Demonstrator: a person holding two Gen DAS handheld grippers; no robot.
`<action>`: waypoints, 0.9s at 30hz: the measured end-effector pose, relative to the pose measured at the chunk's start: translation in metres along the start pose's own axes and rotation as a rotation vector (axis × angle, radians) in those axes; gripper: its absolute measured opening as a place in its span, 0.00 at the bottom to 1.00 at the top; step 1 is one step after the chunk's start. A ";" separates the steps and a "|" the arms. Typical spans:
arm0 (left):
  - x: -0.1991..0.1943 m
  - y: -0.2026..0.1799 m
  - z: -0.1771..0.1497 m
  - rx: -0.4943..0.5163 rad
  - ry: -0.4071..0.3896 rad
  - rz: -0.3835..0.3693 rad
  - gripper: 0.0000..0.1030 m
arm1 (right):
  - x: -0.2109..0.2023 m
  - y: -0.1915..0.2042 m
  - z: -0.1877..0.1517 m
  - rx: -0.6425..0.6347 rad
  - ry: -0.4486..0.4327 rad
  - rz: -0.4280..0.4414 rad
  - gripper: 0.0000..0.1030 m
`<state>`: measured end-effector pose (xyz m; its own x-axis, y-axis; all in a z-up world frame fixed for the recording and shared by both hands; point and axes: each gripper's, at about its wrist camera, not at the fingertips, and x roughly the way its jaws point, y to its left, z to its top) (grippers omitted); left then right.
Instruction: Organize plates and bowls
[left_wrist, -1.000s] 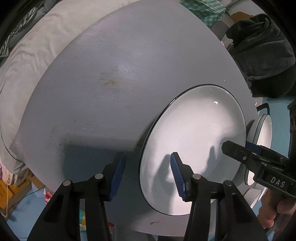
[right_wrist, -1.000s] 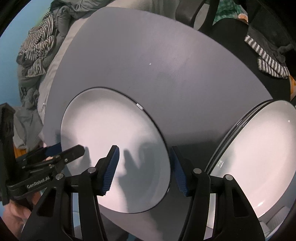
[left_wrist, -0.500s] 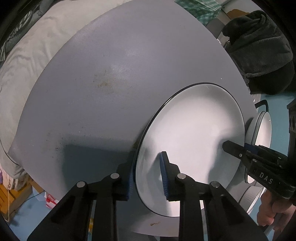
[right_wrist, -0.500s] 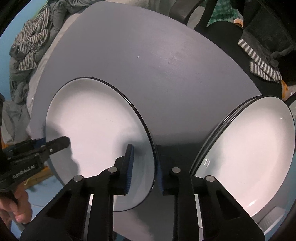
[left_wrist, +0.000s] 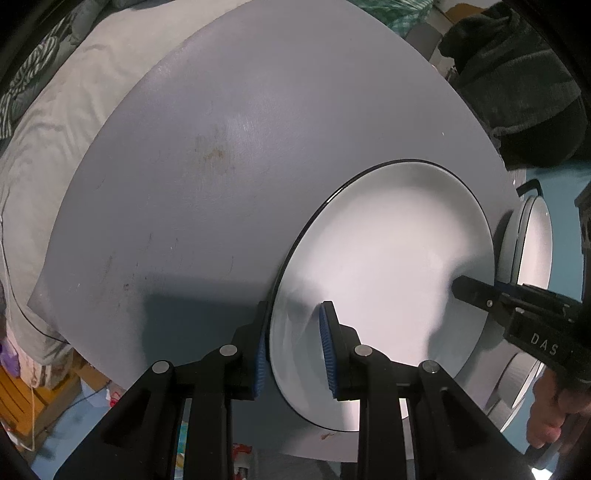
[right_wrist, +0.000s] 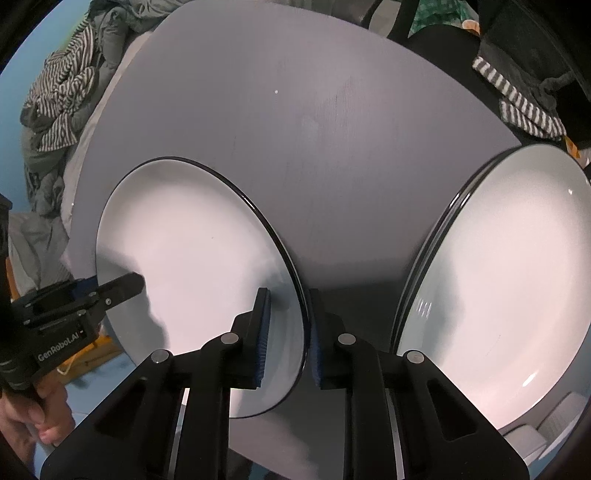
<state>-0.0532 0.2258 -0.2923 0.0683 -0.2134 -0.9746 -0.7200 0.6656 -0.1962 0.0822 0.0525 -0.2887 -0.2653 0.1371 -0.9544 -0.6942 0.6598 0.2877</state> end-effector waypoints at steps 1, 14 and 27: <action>0.000 0.001 -0.001 0.000 0.001 0.001 0.25 | 0.000 0.001 -0.001 -0.001 0.003 -0.001 0.18; 0.009 -0.016 -0.002 -0.013 0.020 -0.005 0.24 | -0.005 0.008 -0.008 -0.028 -0.011 -0.009 0.14; -0.005 -0.026 0.004 0.013 -0.001 -0.014 0.24 | -0.025 0.000 -0.013 -0.017 -0.030 -0.019 0.14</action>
<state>-0.0321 0.2125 -0.2830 0.0788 -0.2224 -0.9718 -0.7097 0.6721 -0.2114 0.0799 0.0391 -0.2640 -0.2322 0.1471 -0.9615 -0.7099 0.6501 0.2708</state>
